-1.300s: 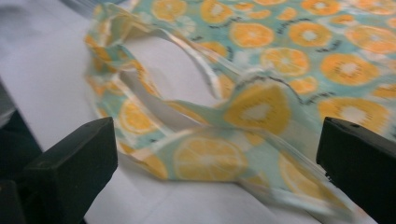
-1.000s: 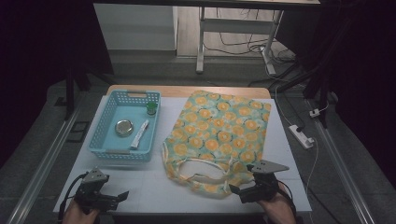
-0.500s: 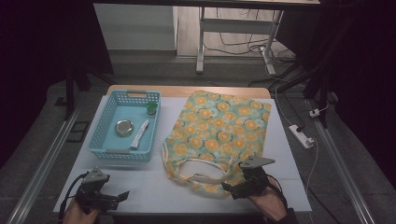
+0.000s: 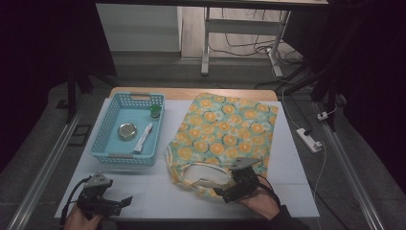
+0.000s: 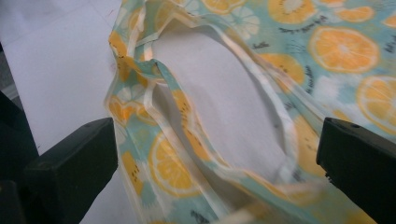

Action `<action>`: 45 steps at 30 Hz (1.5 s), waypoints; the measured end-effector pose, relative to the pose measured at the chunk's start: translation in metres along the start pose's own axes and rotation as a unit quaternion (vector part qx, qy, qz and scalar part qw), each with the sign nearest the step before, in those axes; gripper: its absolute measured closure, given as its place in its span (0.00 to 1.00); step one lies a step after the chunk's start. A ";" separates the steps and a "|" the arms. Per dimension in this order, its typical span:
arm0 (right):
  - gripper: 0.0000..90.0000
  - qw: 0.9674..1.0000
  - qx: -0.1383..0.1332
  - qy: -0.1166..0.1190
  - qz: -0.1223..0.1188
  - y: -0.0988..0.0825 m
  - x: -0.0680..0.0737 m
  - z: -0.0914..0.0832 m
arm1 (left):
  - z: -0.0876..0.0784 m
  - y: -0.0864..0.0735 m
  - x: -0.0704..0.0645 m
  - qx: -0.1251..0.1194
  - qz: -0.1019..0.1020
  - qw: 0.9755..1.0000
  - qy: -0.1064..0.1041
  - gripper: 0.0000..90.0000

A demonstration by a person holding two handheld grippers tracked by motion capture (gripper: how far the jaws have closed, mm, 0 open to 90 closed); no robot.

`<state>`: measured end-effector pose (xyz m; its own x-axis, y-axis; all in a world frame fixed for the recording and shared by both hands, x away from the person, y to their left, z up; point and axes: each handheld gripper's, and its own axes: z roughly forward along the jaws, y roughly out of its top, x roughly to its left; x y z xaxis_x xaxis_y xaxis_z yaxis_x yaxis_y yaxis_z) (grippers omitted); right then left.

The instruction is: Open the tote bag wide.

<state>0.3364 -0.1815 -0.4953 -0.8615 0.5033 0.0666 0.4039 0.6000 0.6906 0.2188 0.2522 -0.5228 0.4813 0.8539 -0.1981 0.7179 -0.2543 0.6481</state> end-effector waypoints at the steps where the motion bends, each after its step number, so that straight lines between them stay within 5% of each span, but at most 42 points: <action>1: 0.00 1.000 0.000 0.000 0.000 0.000 0.000 0.000 | 0.000 0.000 0.000 0.000 0.000 1.000 0.000 0.00; 12: 0.07 0.999 0.032 0.006 -0.029 0.008 0.002 0.033 | 0.001 0.000 0.000 0.004 0.003 1.000 -0.002 0.00; 28: 0.98 0.993 0.075 0.066 -0.067 0.020 0.004 0.045 | 0.001 0.000 0.000 0.006 0.005 1.000 -0.005 0.00; 39: 1.00 0.994 0.055 0.062 -0.070 0.032 -0.004 0.036 | 0.001 0.000 0.000 0.005 0.003 1.000 -0.007 0.00; 45: 1.00 0.998 0.021 0.038 -0.053 0.045 -0.026 0.026 | 0.001 0.000 0.001 0.005 0.001 1.000 -0.008 0.00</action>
<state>0.3849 -0.1513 -0.4847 -0.9200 0.3884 0.0513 0.3214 0.6735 0.6656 0.2199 0.2523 -0.5233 0.4917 0.8454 -0.2085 0.7214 -0.2614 0.6413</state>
